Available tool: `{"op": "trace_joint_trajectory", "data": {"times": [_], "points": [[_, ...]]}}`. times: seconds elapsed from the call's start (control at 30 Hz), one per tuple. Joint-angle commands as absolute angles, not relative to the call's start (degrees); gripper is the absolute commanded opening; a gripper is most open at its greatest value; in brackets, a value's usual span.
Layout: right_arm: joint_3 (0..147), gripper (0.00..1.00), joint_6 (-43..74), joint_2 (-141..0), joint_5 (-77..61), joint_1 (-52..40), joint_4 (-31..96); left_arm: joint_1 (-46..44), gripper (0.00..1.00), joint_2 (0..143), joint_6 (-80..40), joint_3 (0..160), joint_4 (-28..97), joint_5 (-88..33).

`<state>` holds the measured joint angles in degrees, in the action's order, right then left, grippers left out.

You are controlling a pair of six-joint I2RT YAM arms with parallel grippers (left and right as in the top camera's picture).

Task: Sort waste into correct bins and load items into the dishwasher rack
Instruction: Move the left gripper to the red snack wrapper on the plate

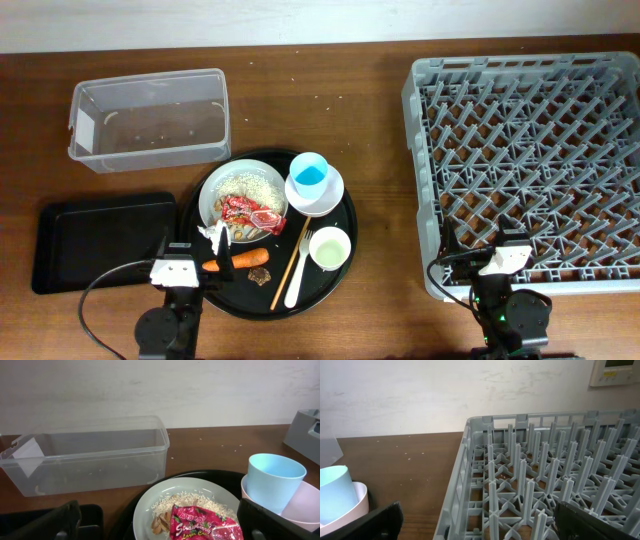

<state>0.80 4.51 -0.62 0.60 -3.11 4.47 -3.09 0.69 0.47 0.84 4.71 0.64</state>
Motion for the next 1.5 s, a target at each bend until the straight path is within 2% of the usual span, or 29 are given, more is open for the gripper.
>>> {"op": "trace_joint_trajectory", "data": {"times": [0.0, 0.6, 0.77, 0.8, 0.93, 1.07, 1.3, 1.4, 1.47], "points": [[0.3, 0.99, 4.7, -0.3, 0.7, -3.5, 4.7, -3.4, 0.99, 0.4, 1.6, 0.6, 4.8, -0.2], [0.3, 0.99, 4.8, -0.3, 0.7, -3.4, 4.3, -3.3, 0.99, 0.4, 1.6, 0.6, 4.8, -0.2], [2.3, 0.99, 5.5, -0.4, -5.5, -3.4, 5.0, -3.3, 0.99, 0.4, 0.4, 0.9, 4.9, -2.6], [3.9, 0.99, 8.9, -0.5, -5.9, -3.4, 7.2, -3.3, 0.99, 0.4, 0.0, 1.1, 5.3, -3.3], [11.1, 0.99, 10.0, -2.9, -10.3, -3.4, 14.7, -3.3, 0.99, 2.6, 0.0, 8.4, 15.3, -3.6], [21.9, 0.99, 10.0, -11.5, -11.9, -3.4, 22.7, -3.3, 0.99, 13.2, -0.5, 17.6, 21.2, -3.7], [51.8, 0.99, 9.9, -39.8, -10.4, -3.4, 52.8, -3.3, 0.99, 44.2, -1.9, 39.4, 31.7, -10.7], [55.0, 0.99, 9.7, -48.1, -9.9, -3.4, 57.7, -3.3, 0.99, 57.5, -1.9, 48.9, 41.0, -12.1], [55.0, 0.99, 9.1, -50.4, -7.4, -3.4, 57.7, -3.3, 0.99, 61.6, -1.9, 49.3, 40.8, -12.3]]}}
